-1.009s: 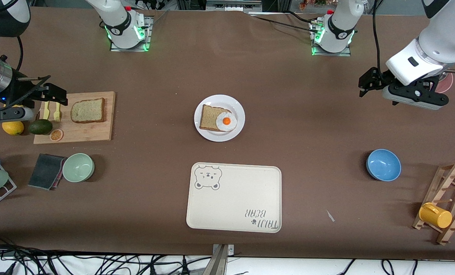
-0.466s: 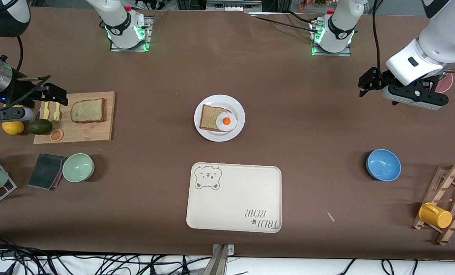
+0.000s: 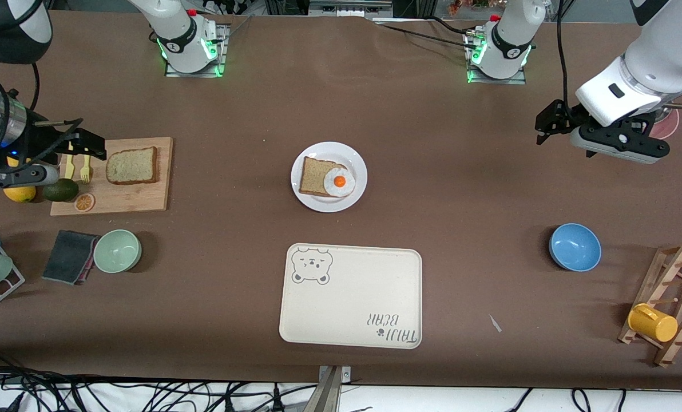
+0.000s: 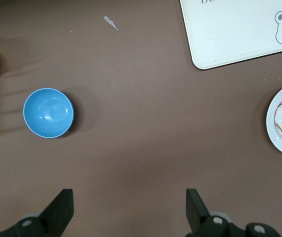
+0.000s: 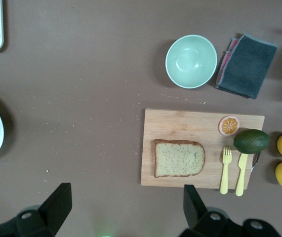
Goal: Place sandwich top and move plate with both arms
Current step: 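Move the right gripper down over the bread slice on the board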
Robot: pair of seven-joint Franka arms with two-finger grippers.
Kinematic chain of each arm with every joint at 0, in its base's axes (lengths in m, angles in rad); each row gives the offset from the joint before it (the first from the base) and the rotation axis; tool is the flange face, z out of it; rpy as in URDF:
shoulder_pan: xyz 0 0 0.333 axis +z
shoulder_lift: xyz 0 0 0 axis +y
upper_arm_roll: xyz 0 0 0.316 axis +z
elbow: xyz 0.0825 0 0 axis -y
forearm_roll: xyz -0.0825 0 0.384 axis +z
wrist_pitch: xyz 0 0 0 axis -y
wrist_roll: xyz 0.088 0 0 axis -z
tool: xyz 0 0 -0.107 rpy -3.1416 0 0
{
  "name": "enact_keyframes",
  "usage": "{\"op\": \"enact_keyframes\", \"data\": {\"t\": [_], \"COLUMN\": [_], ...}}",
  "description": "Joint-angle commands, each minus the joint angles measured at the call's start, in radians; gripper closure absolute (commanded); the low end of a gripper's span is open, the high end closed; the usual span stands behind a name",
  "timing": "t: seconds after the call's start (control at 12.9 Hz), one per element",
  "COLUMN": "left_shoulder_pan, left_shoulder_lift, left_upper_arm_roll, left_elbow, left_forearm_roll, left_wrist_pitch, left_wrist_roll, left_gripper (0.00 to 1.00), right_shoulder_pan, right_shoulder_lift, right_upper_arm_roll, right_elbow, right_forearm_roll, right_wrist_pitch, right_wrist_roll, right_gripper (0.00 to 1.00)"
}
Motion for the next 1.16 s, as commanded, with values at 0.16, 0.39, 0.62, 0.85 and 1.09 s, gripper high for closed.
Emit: {"op": "enact_keyframes", "data": {"t": [0.16,0.39,0.62,0.85,1.09], "left_shoulder_pan": [-0.006,-0.004,-0.004,-0.004,-0.004], "left_shoulder_lift": [0.008,0.008,0.008,0.008,0.008], "left_upper_arm_roll": [-0.011,-0.014,-0.014,-0.014,-0.014], "left_elbow": [0.027,0.027,0.027,0.027,0.027], "left_forearm_roll": [0.002,0.002,0.002,0.002,0.002], "left_wrist_pitch": [-0.022,-0.023,-0.023,-0.023,-0.023], "left_wrist_roll": [0.004,0.004,0.004,0.004,0.004], "left_gripper": [0.00,0.00,0.00,0.00,0.00], "right_shoulder_pan": [0.008,0.007,0.006,0.006,0.006], "right_shoulder_lift": [0.041,-0.049,-0.098,-0.100,-0.099], "right_upper_arm_roll": [0.009,0.009,-0.011,-0.059,-0.086], "right_elbow": [-0.060,-0.277,-0.485,-0.626,-0.746], "right_forearm_roll": [-0.048,-0.058,-0.070,-0.070,-0.070], "right_wrist_pitch": [-0.012,0.180,0.384,0.504,0.637], "right_wrist_roll": [-0.011,-0.008,-0.005,-0.003,-0.003], "right_gripper": [0.00,0.00,0.00,0.00,0.00]}}
